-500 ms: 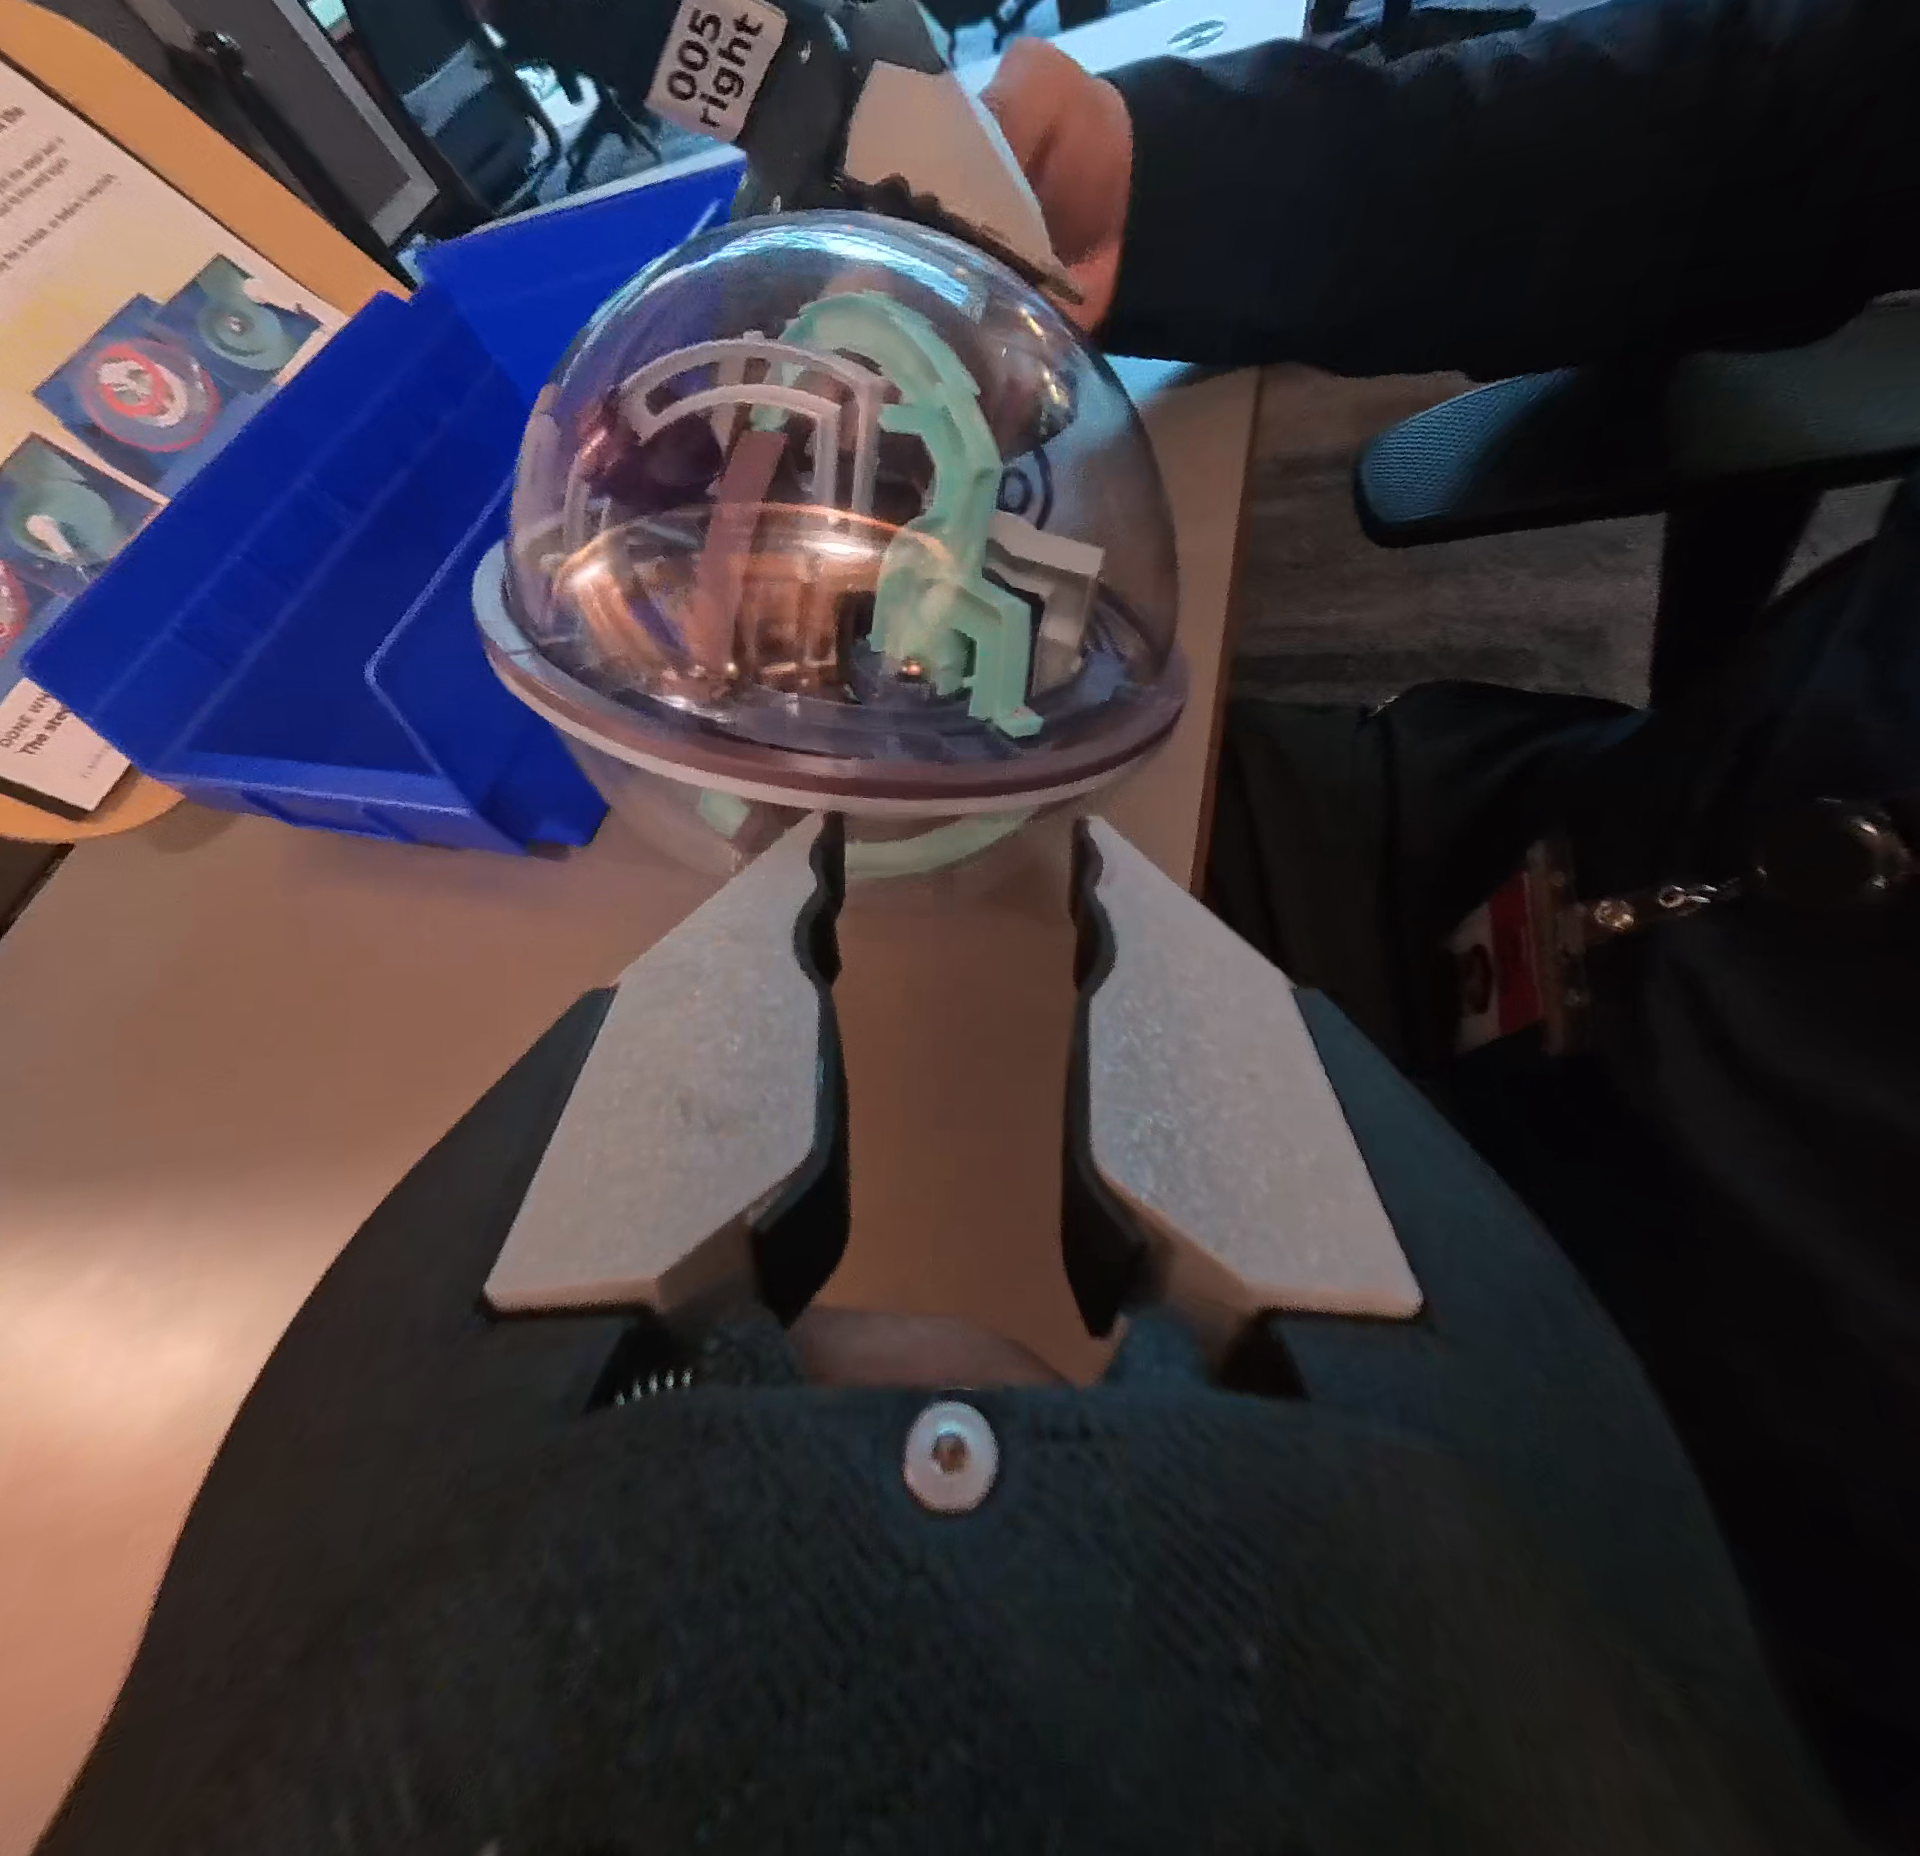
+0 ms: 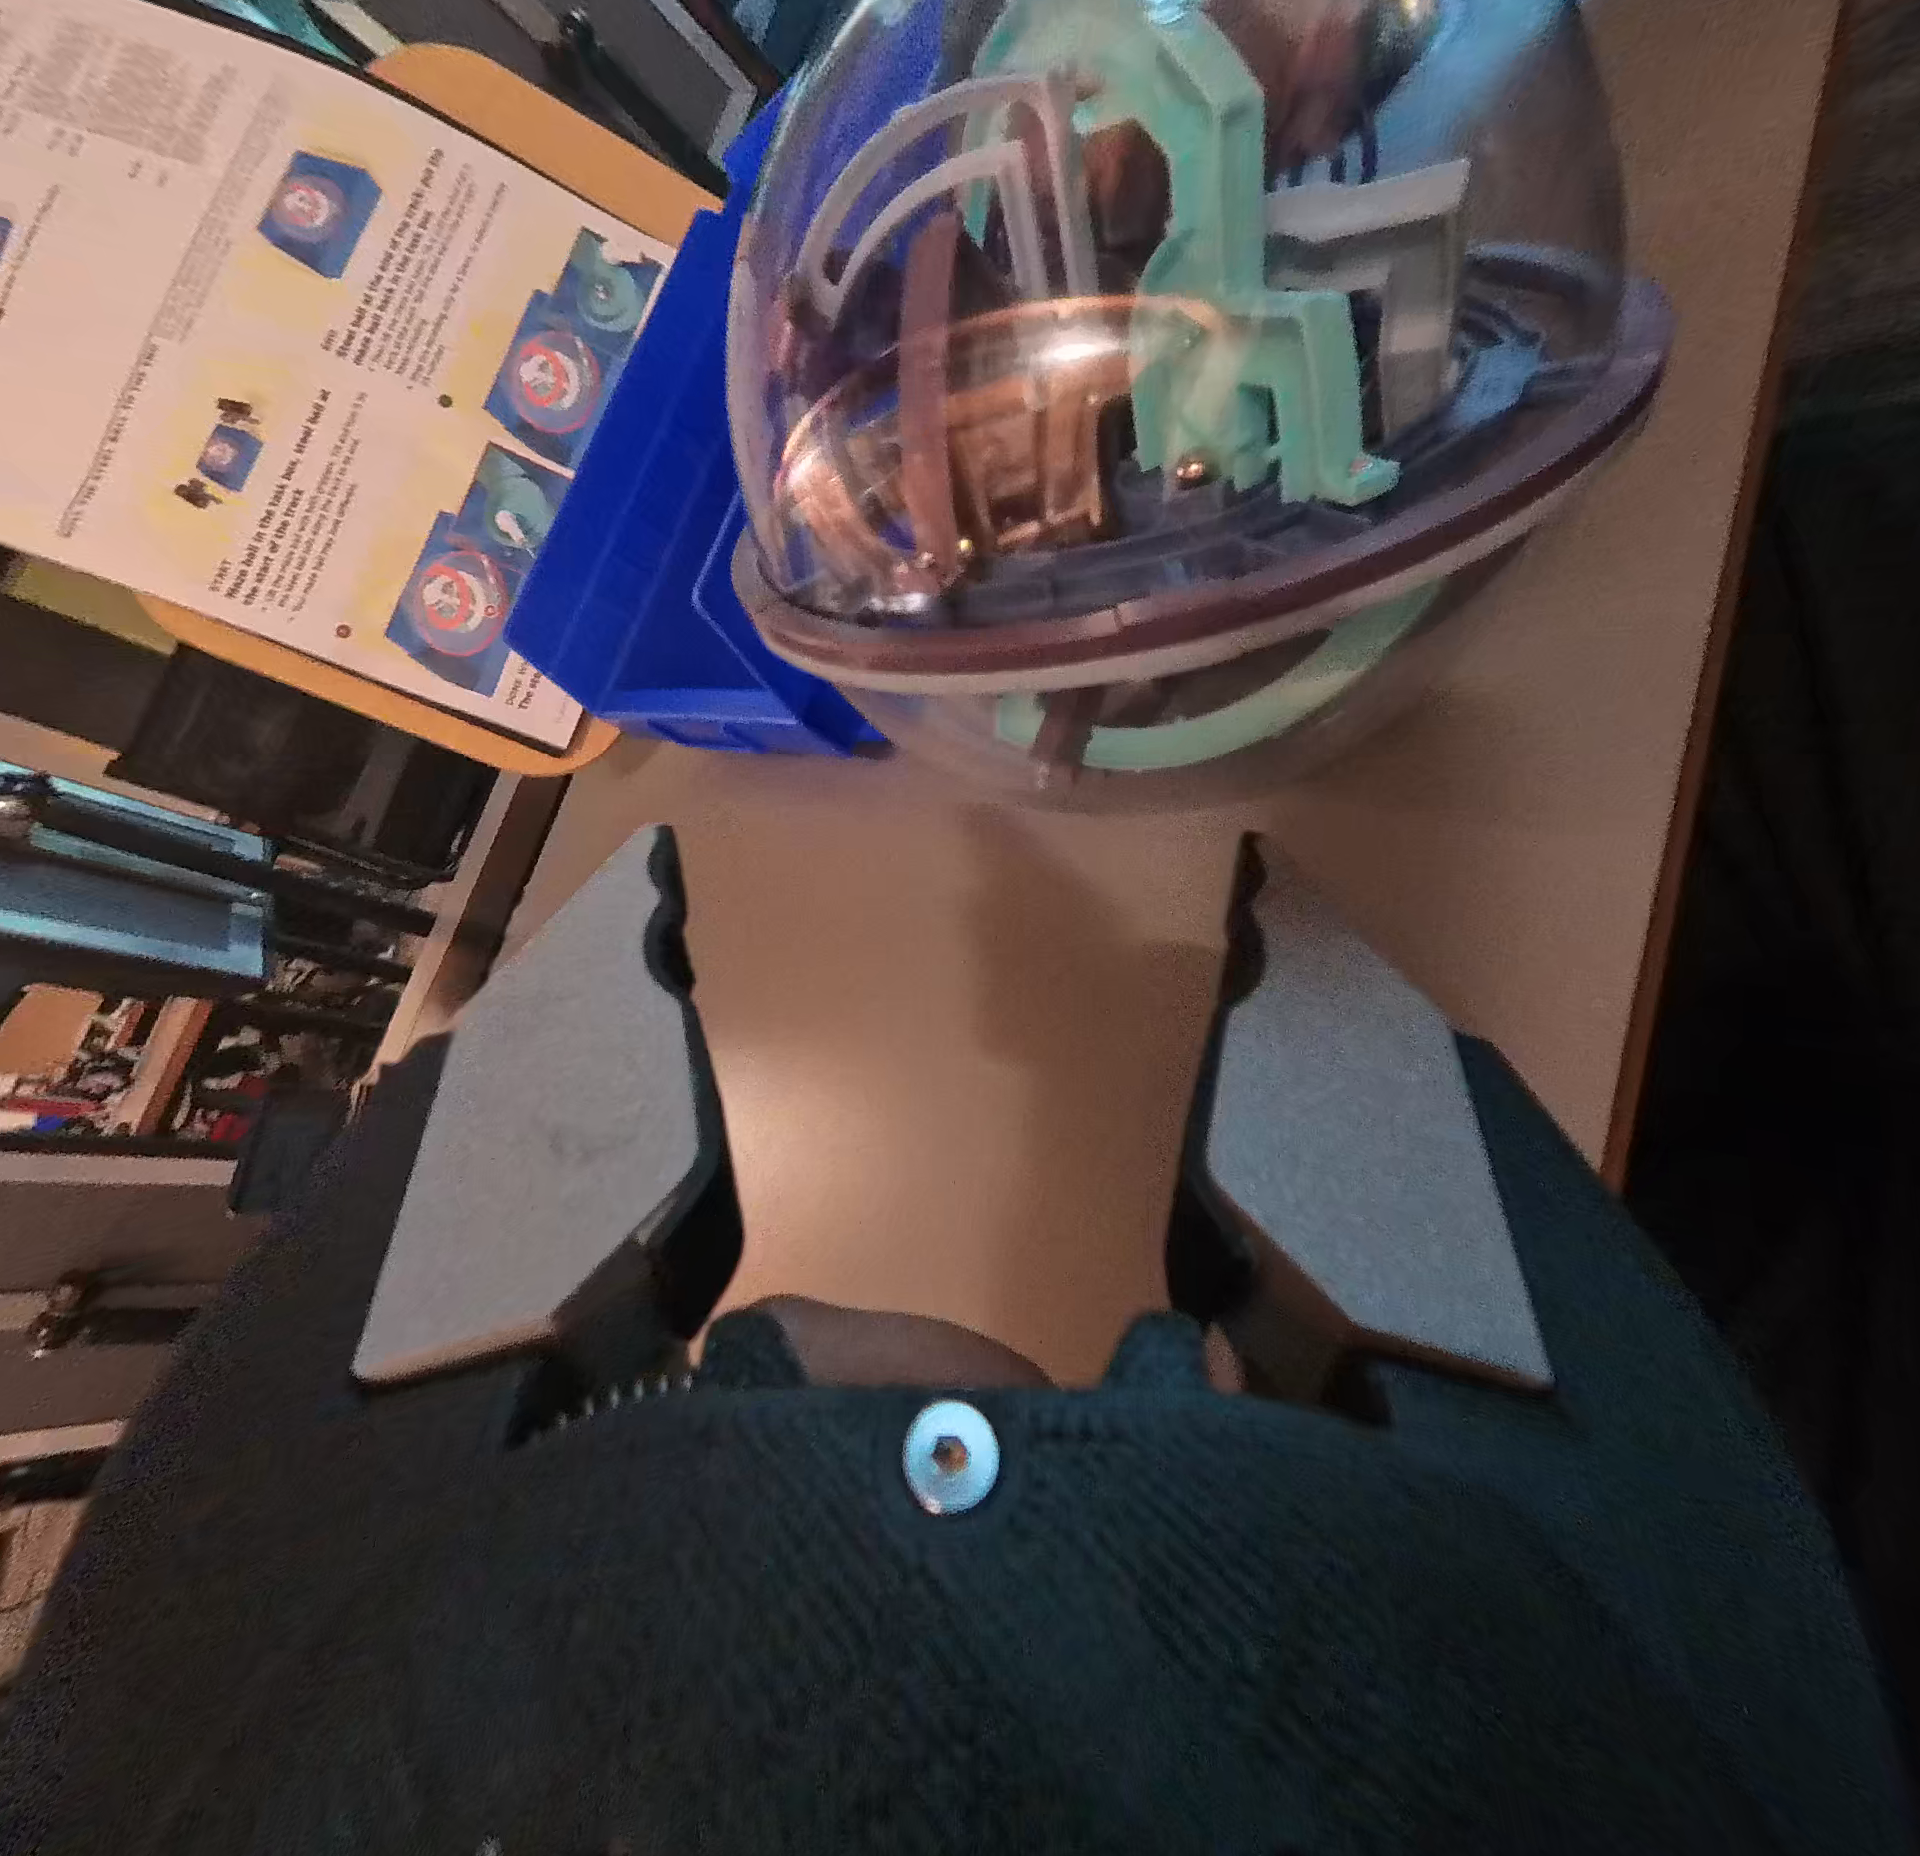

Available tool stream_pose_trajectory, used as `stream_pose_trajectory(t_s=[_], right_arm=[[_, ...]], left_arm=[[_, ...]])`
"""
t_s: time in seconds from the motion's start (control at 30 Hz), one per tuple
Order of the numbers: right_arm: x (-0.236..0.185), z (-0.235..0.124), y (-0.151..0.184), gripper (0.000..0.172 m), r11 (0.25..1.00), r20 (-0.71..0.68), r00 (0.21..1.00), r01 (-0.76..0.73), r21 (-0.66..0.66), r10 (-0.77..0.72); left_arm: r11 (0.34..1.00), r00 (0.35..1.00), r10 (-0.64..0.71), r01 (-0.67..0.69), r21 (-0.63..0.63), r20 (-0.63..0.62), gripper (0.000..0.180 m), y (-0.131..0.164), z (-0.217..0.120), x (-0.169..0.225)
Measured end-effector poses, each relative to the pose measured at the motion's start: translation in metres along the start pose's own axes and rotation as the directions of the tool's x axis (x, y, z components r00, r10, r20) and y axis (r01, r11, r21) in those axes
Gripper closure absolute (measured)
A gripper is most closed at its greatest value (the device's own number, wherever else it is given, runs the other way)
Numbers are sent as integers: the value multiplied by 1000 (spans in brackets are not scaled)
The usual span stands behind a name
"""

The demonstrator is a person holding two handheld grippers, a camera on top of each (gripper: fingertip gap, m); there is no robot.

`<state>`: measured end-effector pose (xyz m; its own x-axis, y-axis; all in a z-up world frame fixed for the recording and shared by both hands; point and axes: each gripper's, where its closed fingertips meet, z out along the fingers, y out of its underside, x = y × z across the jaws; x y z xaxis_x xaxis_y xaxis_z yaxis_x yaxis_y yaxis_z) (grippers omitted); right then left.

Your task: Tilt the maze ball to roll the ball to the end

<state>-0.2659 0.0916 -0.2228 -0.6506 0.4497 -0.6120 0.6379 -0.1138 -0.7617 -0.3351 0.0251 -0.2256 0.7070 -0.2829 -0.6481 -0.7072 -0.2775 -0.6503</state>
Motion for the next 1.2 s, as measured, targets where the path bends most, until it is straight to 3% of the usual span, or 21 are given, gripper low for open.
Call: stream_pose_trajectory(t_s=[0.07, 0.2, 0.67, 1.2], right_arm=[[0, 1, -1, 31, 1000, 9, 1000, -3, -4, 3], [-2, 4, 0, 31, 999, 43, 998, -41, -17, 42], [3, 2, -12, 32, 984, 107, 982, -165, 70, 157], [7, 4, -12, 32, 945, -25, 946, -324, -44, 323]], left_arm=[[998, 997, -39, 41, 43, -61, 75, -7, 5, 6], [948, 920, -249, 295, 119, -304, 67, -22, 11, 25], [881, 856, -404, 459, 114, -322, 55, -29, 27, 40], [815, 759, -504, 576, 64, -413, 62, -21, 28, 45]])
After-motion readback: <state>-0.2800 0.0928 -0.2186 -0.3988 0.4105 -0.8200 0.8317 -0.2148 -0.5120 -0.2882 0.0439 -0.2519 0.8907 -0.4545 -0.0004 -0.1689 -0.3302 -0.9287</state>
